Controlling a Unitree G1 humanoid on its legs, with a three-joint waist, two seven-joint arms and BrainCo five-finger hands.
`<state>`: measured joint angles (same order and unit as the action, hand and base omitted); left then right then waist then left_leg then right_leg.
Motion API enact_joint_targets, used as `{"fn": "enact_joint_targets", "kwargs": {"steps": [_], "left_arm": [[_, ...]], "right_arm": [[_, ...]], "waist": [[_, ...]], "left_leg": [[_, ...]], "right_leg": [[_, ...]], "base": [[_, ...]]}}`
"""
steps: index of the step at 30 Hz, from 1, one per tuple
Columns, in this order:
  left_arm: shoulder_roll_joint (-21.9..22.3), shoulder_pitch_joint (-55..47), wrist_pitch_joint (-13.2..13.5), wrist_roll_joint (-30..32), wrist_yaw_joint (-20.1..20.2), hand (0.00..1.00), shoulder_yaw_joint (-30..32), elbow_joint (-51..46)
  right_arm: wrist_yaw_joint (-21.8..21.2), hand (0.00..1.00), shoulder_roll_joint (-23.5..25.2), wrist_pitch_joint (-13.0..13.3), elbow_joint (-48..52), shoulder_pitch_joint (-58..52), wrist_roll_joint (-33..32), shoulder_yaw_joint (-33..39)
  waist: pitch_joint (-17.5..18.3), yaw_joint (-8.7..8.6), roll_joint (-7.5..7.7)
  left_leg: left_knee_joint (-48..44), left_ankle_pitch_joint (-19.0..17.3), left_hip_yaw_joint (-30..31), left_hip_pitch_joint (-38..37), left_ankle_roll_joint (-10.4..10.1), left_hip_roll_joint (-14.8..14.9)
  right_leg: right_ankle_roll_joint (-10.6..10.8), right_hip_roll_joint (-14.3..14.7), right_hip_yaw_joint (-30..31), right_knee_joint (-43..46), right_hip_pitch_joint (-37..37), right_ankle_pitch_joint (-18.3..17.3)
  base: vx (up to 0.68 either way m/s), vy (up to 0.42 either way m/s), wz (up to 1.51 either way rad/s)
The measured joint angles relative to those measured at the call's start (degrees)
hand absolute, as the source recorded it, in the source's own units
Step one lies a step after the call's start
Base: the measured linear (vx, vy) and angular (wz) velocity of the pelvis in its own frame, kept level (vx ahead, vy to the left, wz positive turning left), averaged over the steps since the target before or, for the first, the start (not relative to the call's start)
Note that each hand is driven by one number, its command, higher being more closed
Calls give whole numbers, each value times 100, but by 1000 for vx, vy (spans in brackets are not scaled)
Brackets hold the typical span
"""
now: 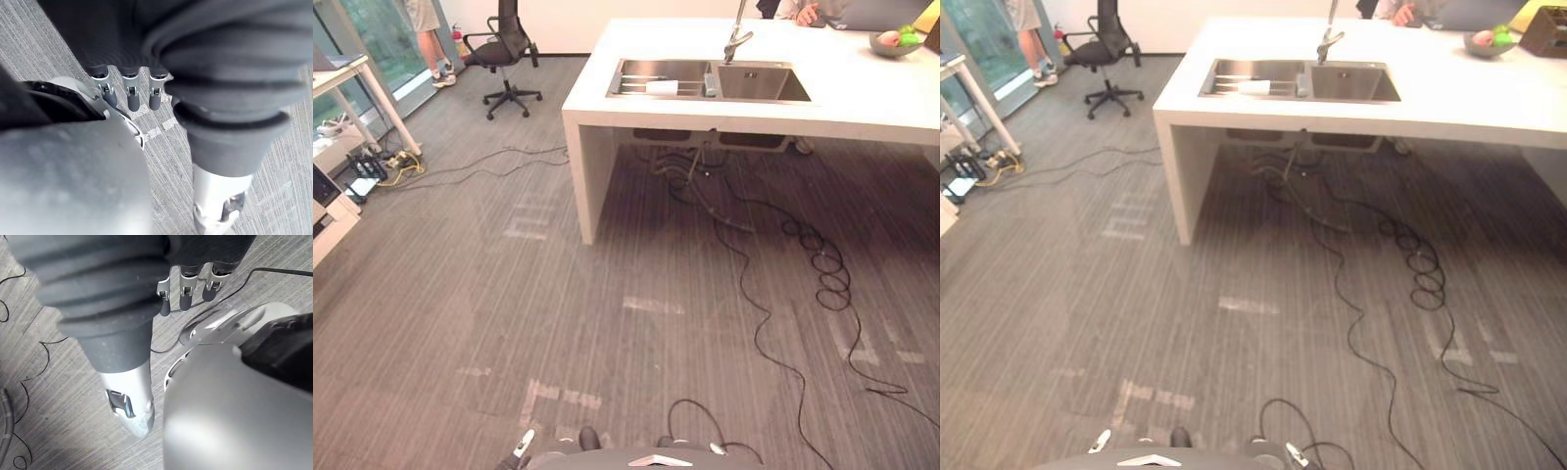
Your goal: Walk over to the sink, pick up the cup, carry it to the dishwasher, place the cup inside the dishwasher, then close the dishwasher door
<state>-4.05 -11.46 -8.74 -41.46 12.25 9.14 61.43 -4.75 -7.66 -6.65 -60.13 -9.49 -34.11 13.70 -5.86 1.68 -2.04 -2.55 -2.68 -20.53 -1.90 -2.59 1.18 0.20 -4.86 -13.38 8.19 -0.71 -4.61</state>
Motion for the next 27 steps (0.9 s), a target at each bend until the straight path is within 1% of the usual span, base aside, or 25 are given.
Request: {"fn": "enact_joint_targets", "kwargs": {"steps": [1, 3, 4, 5, 6, 7, 9, 11, 12, 14, 15, 17, 20, 22, 23, 25, 26, 27], "left_arm": [[-1, -1, 29, 0, 2, 0, -8, 35], [-21, 7, 53, 1, 7, 0, -33, 65], [-50, 61, 67, 10, 11, 0, -68, 84], [-68, 122, 98, 41, 13, 0, -92, 90], [-72, 138, 142, 63, 21, 0, -104, 82], [-105, 149, 244, 81, 31, 0, -209, 21], [-169, 194, 376, 186, 19, 0, -363, -138], [-128, 397, 672, 230, -179, 0, -525, -639], [-81, 461, 720, 231, -215, 0, -555, -763], [53, 758, 934, 284, -433, 0, -691, -1004], [59, 862, 987, 363, -524, 0, -732, -1080], [63, 996, 1094, 589, -743, 0, -784, -1147], [63, 1000, 1122, 952, -1180, 0, -811, -1152], [61, 989, 1125, 1104, -1402, 0, -812, -1141], [61, 941, 1120, 1244, -1559, 0, -808, -1122], [56, 881, 1114, 1450, -1715, 0, -793, -1044], [48, 840, 1093, 1555, -1726, 0, -768, -884], [49, 835, 1075, 1595, -1725, 0, -748, -794]], "right_arm": [[2, 0, 9, 44, 1, 82, -78, -3], [2, 0, 68, 119, 12, 296, -215, -3], [8, 0, 150, 200, 19, 469, -275, -1], [5, 0, 156, 301, 23, 613, -385, 5], [6, 0, 157, 331, 22, 693, -457, 10], [12, 0, 191, 425, 25, 796, -588, 23], [-6, 0, 295, 543, 68, 1011, -657, 40], [-8, 0, 297, 665, 71, 1213, -655, 39], [-8, 0, 280, 692, 72, 1246, -655, 33], [-6, 0, 224, 770, 78, 1376, -649, -6], [-6, 0, 229, 771, 77, 1414, -644, -15], [3, 0, 227, 767, 78, 1426, -592, -48], [34, 0, 223, 763, 81, 1428, -501, -169], [46, 0, 232, 753, 80, 1417, -300, -169], [103, 0, 232, 748, 80, 1407, -51, -168], [214, 0, 232, 735, 78, 1339, 332, -154], [243, 0, 232, 668, 75, 1319, 540, -129], [244, 0, 232, 634, 70, 1305, 597, -112]], "waist": [[-5, 2, -8], [0, 4, 5], [-7, 3, 15], [-29, 10, 40], [-35, 23, 49], [-35, 60, 51], [-51, 65, 92], [-102, 108, 142], [-104, 117, 145], [-129, 114, 141], [-160, 106, 147], [-198, 36, 145], [-253, 10, 115], [-288, 8, 93], [-294, 3, 85], [-302, 6, 72], [-302, 7, 72], [-308, 5, 74]], "left_leg": [[2, 120, 11, -80, -39, 30], [82, 155, 57, -151, -5, 26], [143, 265, 155, -132, 54, 6], [226, 353, 265, -116, 34, -20], [270, 398, 344, -120, 32, -32], [301, 430, 461, -125, 9, -39], [381, 451, 621, -153, -24, -30], [404, 467, 667, -144, -49, -25], [415, 467, 666, -138, -49, -24], [488, 483, 670, -120, -30, -27], [494, 485, 667, -116, -26, -28], [525, 493, 674, -115, -12, -38], [571, 502, 920, -121, 48, -46], [575, 490, 960, -120, 74, -42], [577, 487, 960, -120, 78, -42], [575, 464, 954, -128, 113, -27], [575, 457, 939, -147, 124, -17], [577, 454, 926, -170, 129, -12]], "right_leg": [[0, 30, -30, -9, -103, -44], [11, 39, -117, -21, -151, -87], [14, 40, -189, -75, -154, -89], [-3, 33, -293, -115, -167, -78], [-7, 34, -327, -137, -181, -75], [-7, 47, -366, -189, -217, -73], [11, 99, -412, -336, -290, -28], [-14, 139, -451, -510, -360, 47], [-19, 147, -448, -535, -359, 62], [-8, 183, -441, -664, -357, 135], [-19, 194, -431, -707, -358, 164], [-14, 210, -385, -773, -347, 181], [-30, 232, -326, -835, -327, 222], [-38, 243, -321, -858, -335, 237], [-38, 246, -317, -857, -343, 240], [-28, 269, -303, -869, -364, 249], [-27, 279, -288, -873, -375, 249], [-26, 283, -274, -877, -396, 248]], "base": [[127, -62, 3], [138, -64, 11], [111, -50, 35], [106, -49, 41], [91, -57, 36], [83, -70, 20], [75, -72, 12], [32, -47, 7], [0, 0, 0], [-6, -2, -7], [-10, 2, -14], [6, 1, -15], [40, -8, -9], [43, -9, 0], [37, 0, 1], [41, -7, -2], [31, -10, -6], [31, -10, -11]]}}
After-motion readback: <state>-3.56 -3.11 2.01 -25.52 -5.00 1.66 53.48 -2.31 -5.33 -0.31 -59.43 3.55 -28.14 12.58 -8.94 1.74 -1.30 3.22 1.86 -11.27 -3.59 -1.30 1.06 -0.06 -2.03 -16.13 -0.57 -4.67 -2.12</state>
